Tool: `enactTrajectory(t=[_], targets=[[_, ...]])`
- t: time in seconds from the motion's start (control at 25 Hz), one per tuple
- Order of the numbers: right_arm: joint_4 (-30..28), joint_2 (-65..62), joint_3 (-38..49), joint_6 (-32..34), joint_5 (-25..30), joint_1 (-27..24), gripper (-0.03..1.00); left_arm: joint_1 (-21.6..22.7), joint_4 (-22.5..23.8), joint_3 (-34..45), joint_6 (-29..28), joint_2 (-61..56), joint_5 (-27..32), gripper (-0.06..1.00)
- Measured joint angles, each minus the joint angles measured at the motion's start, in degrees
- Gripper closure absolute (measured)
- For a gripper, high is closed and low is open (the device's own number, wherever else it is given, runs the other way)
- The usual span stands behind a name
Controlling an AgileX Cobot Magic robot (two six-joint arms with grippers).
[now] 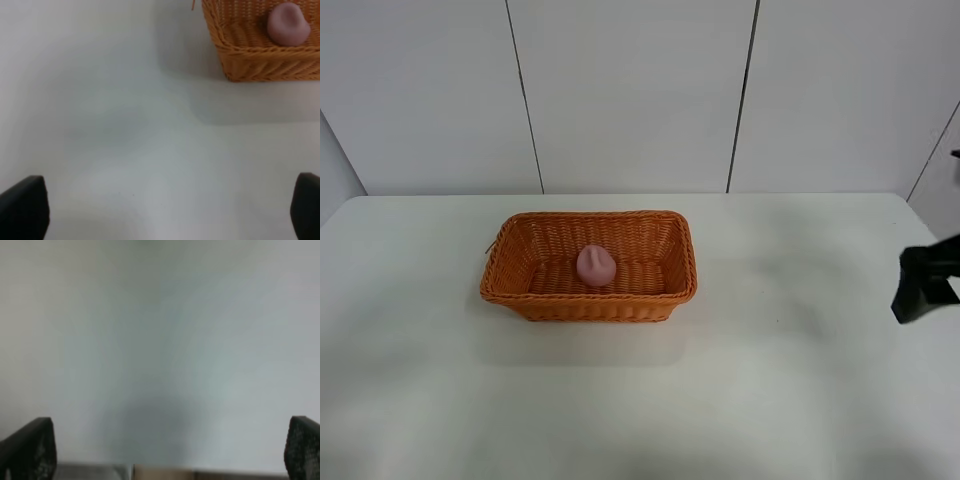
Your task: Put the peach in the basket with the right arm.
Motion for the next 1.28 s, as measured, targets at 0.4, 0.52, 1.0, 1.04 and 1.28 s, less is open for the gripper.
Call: enactTrajectory(t=[0.4,0.52,1.0,1.04,1.28], targets=[[-0.17,-43.01,20.42,0.00,-9.63,0.00,0.27,0.00,0.00,0.00,0.00,0.00,0.00,-0.05],[-0.25,-53.25,22.70,0.00,-10.56,0.00,0.27,0.00,0.00,0.00,0.00,0.00,0.00,-0.05],[-0.38,-68.16,24.31,0.00,-10.57,0.00,0.27,0.00,0.00,0.00,0.00,0.00,0.00,-0.05],[-0.38,-68.16,24.31,0.00,-10.57,0.00,0.27,0.00,0.00,0.00,0.00,0.00,0.00,-0.05],[-0.38,-68.16,24.37,0.00,-10.57,0.00,0.27,0.00,0.00,0.00,0.00,0.00,0.00,-0.05]])
